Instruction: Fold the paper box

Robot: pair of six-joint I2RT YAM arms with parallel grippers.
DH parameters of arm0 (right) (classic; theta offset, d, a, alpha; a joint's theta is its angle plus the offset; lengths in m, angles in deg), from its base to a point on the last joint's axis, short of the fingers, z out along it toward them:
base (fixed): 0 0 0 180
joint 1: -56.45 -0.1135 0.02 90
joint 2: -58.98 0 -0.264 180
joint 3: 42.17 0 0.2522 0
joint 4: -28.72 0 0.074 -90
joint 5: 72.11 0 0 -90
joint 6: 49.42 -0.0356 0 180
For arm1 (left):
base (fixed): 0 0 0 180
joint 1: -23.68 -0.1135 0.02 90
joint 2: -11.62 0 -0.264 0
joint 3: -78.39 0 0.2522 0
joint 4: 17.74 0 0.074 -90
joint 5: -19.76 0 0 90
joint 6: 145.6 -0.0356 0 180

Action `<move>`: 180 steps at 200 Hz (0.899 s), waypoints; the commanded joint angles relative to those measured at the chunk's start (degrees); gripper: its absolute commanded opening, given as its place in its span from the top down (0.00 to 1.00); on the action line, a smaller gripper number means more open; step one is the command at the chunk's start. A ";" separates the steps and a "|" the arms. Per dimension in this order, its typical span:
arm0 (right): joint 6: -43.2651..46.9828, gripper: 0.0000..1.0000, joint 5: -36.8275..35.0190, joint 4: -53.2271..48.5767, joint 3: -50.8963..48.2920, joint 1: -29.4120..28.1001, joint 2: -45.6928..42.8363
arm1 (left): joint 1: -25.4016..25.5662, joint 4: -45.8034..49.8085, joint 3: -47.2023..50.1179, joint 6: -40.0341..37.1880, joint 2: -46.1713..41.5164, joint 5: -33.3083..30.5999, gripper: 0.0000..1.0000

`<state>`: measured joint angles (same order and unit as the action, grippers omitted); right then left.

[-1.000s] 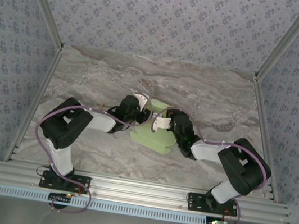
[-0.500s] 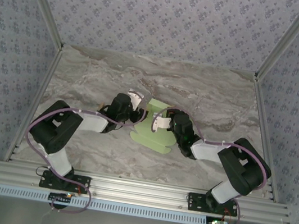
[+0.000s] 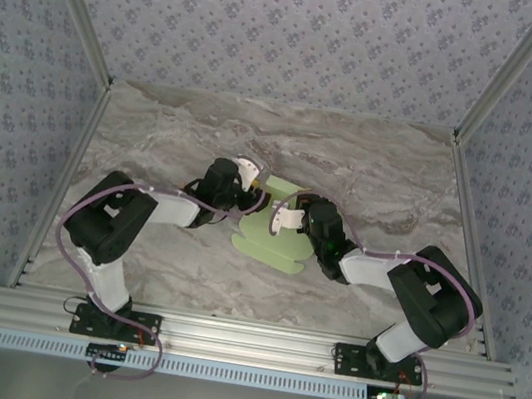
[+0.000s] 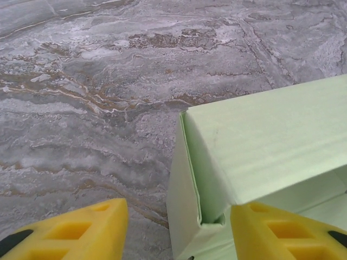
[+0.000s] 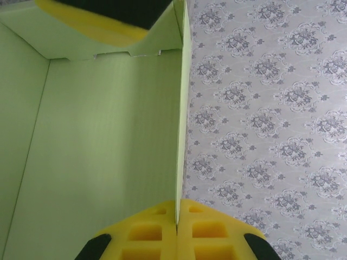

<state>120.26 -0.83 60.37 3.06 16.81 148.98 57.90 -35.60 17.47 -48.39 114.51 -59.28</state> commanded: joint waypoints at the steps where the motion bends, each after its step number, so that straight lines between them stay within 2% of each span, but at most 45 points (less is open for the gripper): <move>1: -0.36 1.00 -0.34 -3.31 0.92 0.26 -0.40 | -0.17 -1.82 -1.65 1.48 1.58 -0.02 0.50; 45: -0.40 1.00 -0.36 -3.40 0.89 0.19 -0.42 | -0.18 -4.29 -2.24 3.97 3.84 -0.68 0.59; 180: -0.49 1.00 -0.53 -3.57 0.80 0.16 -0.52 | 1.30 -10.77 -2.25 9.70 6.79 -5.13 0.70</move>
<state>120.26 -1.42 59.91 3.36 16.94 148.95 59.10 -42.09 16.64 -40.44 119.95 -61.60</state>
